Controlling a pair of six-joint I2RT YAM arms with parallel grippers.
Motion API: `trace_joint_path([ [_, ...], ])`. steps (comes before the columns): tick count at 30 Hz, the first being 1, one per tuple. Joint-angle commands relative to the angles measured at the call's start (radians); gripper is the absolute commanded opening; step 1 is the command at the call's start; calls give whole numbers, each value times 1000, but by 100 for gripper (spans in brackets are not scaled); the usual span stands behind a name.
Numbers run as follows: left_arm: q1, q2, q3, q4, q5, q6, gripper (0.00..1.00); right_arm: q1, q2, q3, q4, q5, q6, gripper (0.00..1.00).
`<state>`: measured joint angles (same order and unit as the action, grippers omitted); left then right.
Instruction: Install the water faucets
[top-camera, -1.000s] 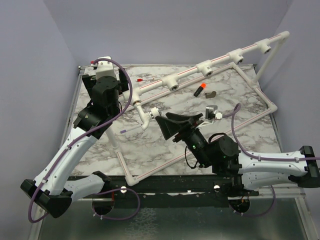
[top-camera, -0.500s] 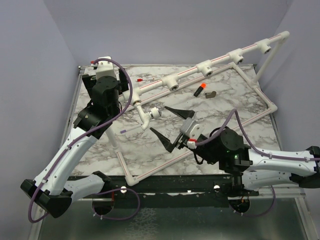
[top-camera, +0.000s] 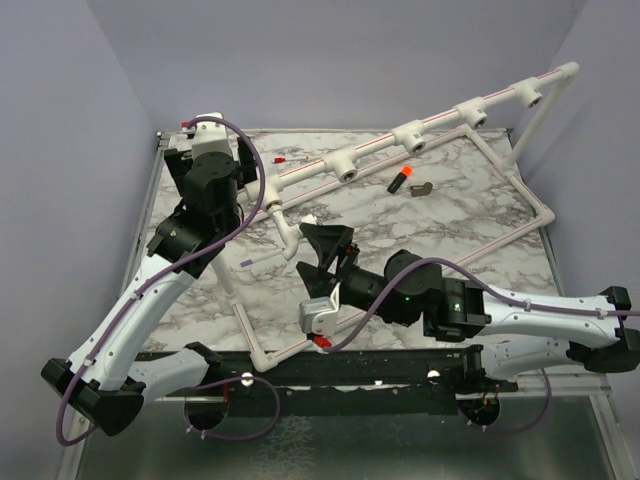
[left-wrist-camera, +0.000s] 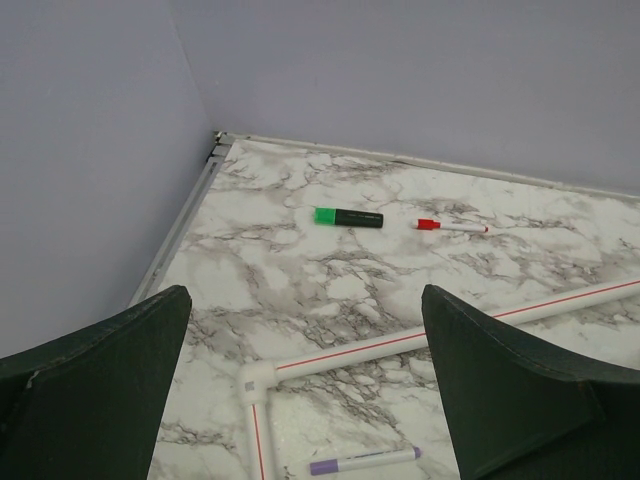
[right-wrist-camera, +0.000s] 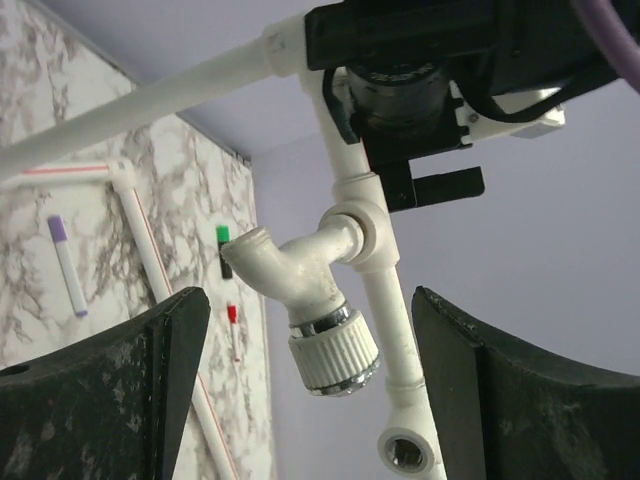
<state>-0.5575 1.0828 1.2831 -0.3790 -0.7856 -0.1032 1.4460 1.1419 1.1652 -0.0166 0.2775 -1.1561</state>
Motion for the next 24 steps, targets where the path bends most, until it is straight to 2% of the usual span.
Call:
trace_joint_path([
  [1,-15,6,-20,-60,22,28,99,-1,54,30,-56,101,-259,87],
  [10,-16,2,-22,-58,20,28,99,0,142,-53,239,217,-508,83],
  [18,-16,-2,-34,-49,20,27,99,0,188,-67,321,234,-520,68],
  [24,-17,-7,-38,-46,15,29,99,1,197,-82,351,254,-504,49],
])
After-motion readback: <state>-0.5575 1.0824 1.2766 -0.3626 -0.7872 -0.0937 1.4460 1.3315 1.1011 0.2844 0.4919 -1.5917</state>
